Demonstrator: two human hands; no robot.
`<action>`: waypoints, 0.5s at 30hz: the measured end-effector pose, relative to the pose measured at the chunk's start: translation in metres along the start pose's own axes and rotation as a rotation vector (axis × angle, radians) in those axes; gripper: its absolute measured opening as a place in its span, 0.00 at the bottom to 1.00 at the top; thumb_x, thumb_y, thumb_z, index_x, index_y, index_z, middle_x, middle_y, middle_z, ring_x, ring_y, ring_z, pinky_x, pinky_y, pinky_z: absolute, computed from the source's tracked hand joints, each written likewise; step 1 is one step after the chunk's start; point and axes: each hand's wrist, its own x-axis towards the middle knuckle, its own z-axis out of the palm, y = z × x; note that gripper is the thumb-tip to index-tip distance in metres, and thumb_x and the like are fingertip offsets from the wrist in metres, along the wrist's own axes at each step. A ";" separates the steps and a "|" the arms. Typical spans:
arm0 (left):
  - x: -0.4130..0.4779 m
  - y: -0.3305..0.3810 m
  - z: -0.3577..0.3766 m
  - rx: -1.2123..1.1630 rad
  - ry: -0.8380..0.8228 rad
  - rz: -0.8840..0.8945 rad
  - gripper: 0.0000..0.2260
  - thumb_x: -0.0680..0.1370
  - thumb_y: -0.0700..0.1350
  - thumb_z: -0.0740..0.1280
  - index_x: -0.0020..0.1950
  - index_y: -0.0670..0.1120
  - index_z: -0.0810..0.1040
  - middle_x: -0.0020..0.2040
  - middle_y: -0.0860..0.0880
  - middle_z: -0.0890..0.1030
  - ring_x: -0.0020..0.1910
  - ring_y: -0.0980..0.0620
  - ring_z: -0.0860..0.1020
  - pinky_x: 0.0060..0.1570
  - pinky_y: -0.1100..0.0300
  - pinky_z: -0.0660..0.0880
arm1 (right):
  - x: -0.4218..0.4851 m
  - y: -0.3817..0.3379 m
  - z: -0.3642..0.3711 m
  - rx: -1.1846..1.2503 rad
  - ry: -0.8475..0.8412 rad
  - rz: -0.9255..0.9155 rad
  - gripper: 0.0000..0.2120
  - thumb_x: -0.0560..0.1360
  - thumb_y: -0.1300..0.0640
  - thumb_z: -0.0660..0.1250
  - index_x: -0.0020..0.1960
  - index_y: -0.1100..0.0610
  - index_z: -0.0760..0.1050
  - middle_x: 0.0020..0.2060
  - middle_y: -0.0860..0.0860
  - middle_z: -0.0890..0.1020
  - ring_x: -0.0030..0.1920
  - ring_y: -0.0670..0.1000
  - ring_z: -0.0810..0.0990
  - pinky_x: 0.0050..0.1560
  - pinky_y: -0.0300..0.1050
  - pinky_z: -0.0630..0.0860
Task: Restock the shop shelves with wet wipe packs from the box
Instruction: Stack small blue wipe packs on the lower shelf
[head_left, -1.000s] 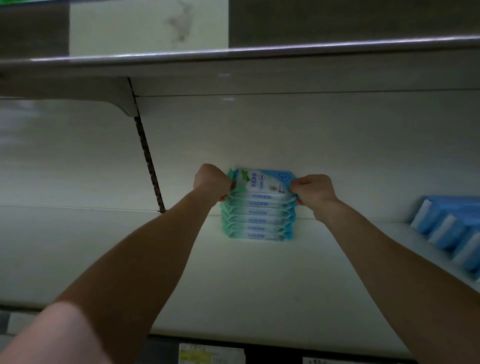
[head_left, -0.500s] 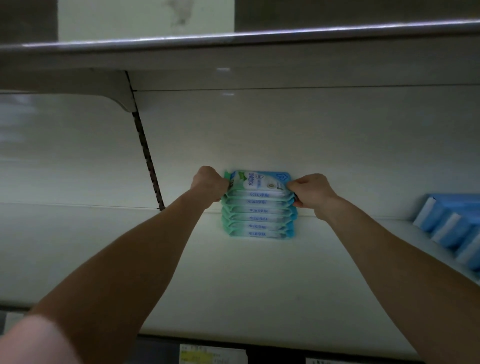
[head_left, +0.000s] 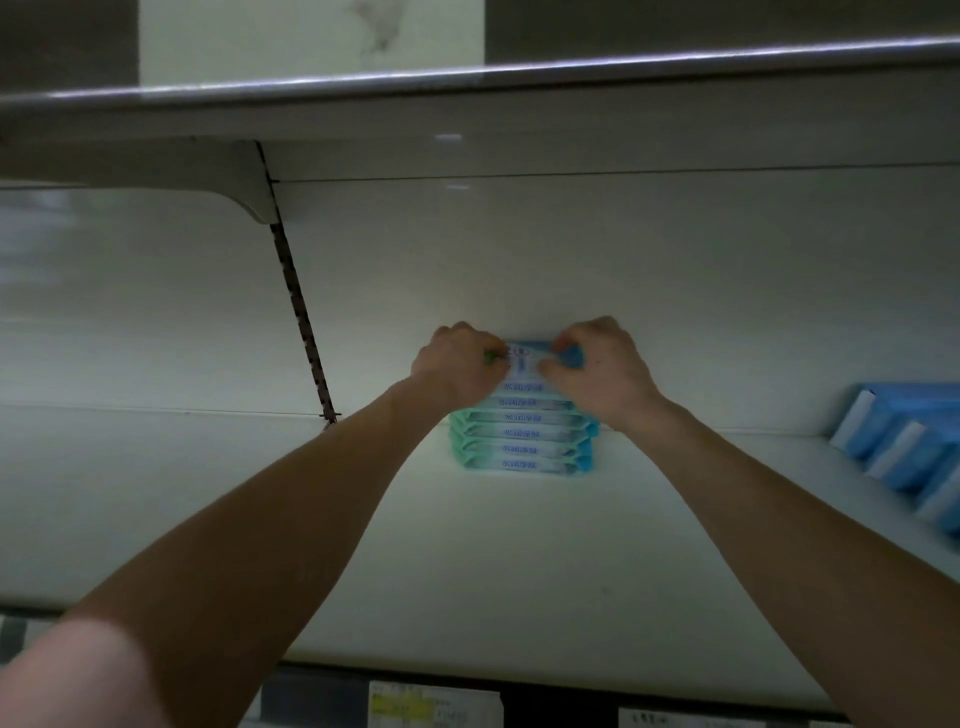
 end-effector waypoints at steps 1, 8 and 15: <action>0.001 0.001 -0.002 0.015 -0.033 -0.005 0.12 0.79 0.50 0.61 0.58 0.53 0.82 0.53 0.45 0.80 0.52 0.44 0.77 0.52 0.51 0.77 | -0.001 -0.004 0.001 -0.017 -0.065 -0.050 0.17 0.72 0.50 0.70 0.59 0.54 0.77 0.60 0.54 0.72 0.61 0.55 0.71 0.61 0.48 0.70; 0.001 0.004 -0.016 0.450 -0.142 0.081 0.18 0.78 0.62 0.58 0.63 0.57 0.77 0.53 0.48 0.77 0.60 0.46 0.70 0.55 0.52 0.63 | -0.004 -0.009 0.004 -0.221 -0.154 -0.152 0.17 0.75 0.55 0.66 0.63 0.51 0.75 0.61 0.54 0.73 0.61 0.55 0.70 0.60 0.48 0.70; -0.002 0.000 -0.003 0.329 -0.105 0.078 0.17 0.80 0.56 0.61 0.63 0.50 0.78 0.56 0.47 0.79 0.54 0.48 0.77 0.49 0.59 0.64 | -0.004 -0.016 0.010 -0.276 -0.112 -0.132 0.11 0.76 0.58 0.64 0.58 0.54 0.76 0.58 0.55 0.74 0.57 0.56 0.73 0.53 0.47 0.71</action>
